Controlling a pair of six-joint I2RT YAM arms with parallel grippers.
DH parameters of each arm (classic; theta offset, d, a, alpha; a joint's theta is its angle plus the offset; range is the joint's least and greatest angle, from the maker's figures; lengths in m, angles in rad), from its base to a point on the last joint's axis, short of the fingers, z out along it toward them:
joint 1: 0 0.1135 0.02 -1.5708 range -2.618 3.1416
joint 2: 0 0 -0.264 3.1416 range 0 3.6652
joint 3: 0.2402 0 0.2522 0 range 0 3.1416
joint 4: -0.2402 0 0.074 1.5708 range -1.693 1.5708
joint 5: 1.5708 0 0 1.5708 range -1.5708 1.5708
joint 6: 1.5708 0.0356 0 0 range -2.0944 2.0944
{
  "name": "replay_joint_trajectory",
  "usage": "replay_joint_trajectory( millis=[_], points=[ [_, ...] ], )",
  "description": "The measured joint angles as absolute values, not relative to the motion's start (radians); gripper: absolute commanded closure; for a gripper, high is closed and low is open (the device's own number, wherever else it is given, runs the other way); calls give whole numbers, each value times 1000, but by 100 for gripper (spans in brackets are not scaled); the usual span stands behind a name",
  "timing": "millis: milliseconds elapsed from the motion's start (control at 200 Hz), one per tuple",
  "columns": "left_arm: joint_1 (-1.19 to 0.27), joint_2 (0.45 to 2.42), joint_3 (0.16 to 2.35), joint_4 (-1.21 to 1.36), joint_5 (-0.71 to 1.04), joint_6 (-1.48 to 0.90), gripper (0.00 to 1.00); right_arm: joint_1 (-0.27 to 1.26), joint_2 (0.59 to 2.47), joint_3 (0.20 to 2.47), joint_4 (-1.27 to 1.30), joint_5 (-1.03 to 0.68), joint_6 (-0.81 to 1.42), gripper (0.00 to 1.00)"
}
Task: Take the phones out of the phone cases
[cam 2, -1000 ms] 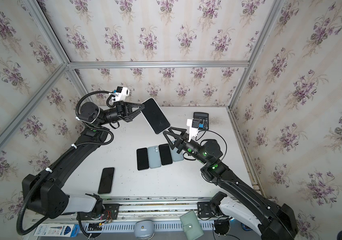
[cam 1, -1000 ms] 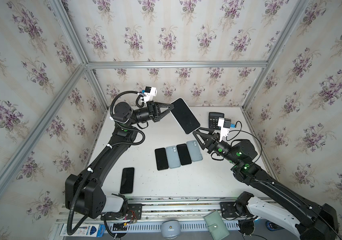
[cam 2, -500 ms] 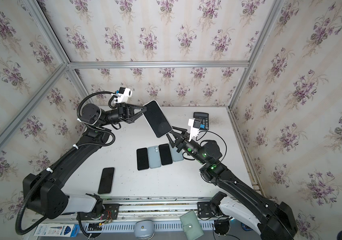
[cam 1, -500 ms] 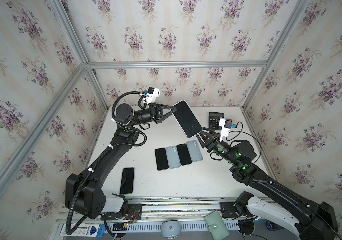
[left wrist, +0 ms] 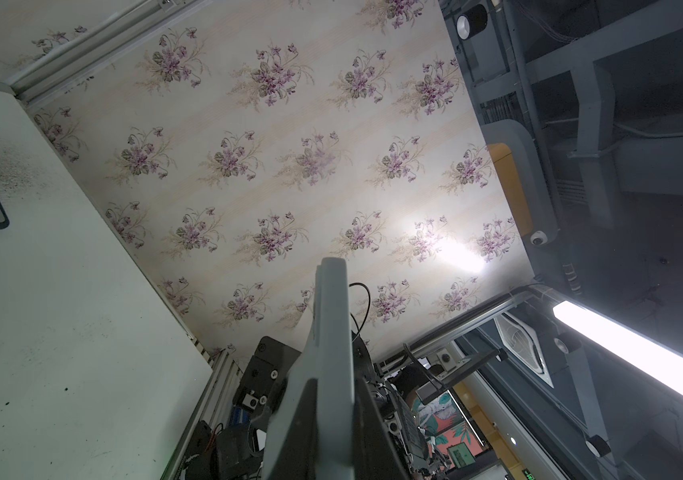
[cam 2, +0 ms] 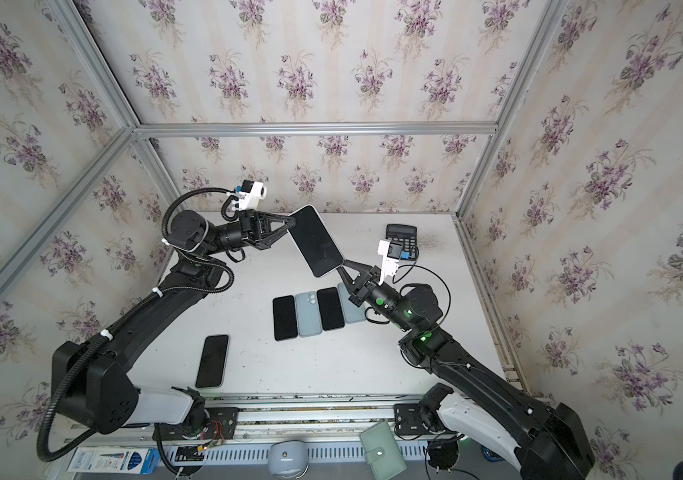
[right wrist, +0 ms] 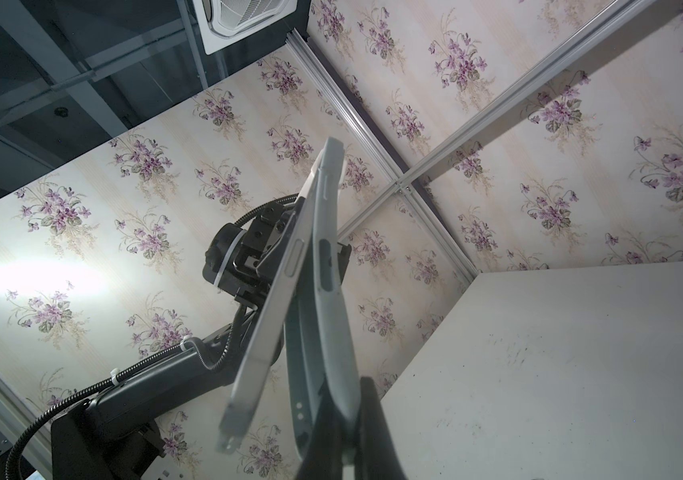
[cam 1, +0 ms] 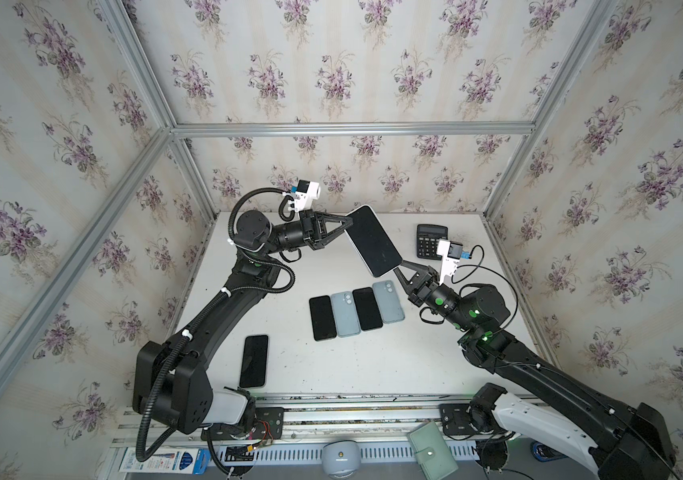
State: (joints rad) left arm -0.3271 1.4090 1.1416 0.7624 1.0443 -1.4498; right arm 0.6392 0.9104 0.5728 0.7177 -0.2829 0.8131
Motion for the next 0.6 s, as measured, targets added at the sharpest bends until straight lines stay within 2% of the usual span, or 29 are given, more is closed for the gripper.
replay_joint_trajectory(
  millis=[50,195,280,445,600],
  points=[
    [-327,1412,1114,763,1032,-1440,91,639,909,561,706,-279,820,100],
    [-326,1427,1037,761,1000,-1419,67,640,909,553,657,-276,841,100],
    [-330,1435,997,751,1000,-1409,57,640,908,539,634,-277,858,100],
    [-335,1452,937,722,970,-1353,46,640,905,501,578,-253,910,100],
    [-350,1479,913,658,934,-1287,25,640,917,461,518,-232,973,100]
  ],
)
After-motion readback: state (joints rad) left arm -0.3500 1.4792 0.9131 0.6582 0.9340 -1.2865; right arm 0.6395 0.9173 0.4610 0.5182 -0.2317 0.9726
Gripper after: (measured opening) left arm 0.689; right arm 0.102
